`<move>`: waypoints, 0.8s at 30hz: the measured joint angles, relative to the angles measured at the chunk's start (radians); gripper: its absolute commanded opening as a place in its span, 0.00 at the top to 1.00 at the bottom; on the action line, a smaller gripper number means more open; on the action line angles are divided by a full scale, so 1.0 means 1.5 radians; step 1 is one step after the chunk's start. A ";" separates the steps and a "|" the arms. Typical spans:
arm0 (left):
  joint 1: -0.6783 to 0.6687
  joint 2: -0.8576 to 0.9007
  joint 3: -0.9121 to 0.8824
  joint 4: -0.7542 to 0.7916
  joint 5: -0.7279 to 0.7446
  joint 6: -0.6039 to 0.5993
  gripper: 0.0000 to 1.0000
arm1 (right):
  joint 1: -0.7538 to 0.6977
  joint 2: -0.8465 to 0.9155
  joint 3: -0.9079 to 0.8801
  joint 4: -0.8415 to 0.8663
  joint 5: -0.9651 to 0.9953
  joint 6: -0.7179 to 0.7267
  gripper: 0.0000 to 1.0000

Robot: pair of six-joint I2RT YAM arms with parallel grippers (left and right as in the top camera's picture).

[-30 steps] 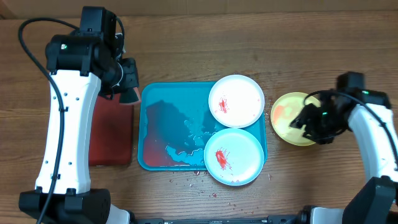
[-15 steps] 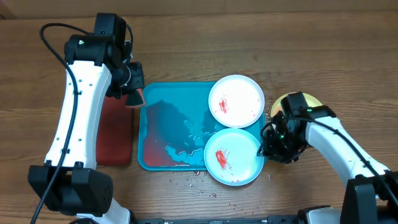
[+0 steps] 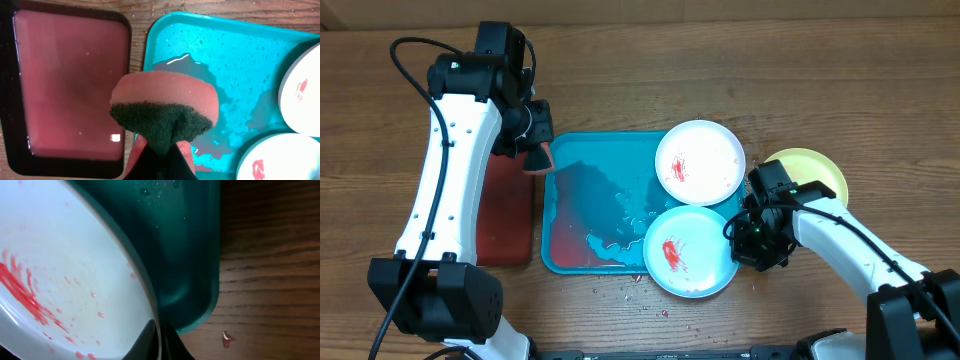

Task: Clean dirty plates on tray and stack at the side
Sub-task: 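Move right gripper to the lower white plate rim and grasp it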

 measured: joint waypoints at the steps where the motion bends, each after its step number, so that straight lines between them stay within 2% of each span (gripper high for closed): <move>1: 0.000 0.000 0.000 0.000 0.000 0.000 0.96 | 0.005 0.000 0.000 0.000 -0.001 0.004 0.96; 6: 0.000 0.000 0.000 0.001 0.000 0.000 0.96 | 0.039 0.000 0.000 0.005 -0.019 0.017 0.96; 10: 0.000 0.000 0.000 0.002 0.000 0.000 0.96 | 0.096 0.000 0.020 0.023 -0.029 0.065 0.96; 18: 0.000 0.000 0.000 0.005 0.000 0.000 0.96 | 0.222 0.001 0.086 0.256 0.004 0.253 0.96; 24: 0.000 0.000 0.000 0.013 0.000 0.000 0.96 | 0.258 0.049 0.087 0.322 0.030 0.314 0.96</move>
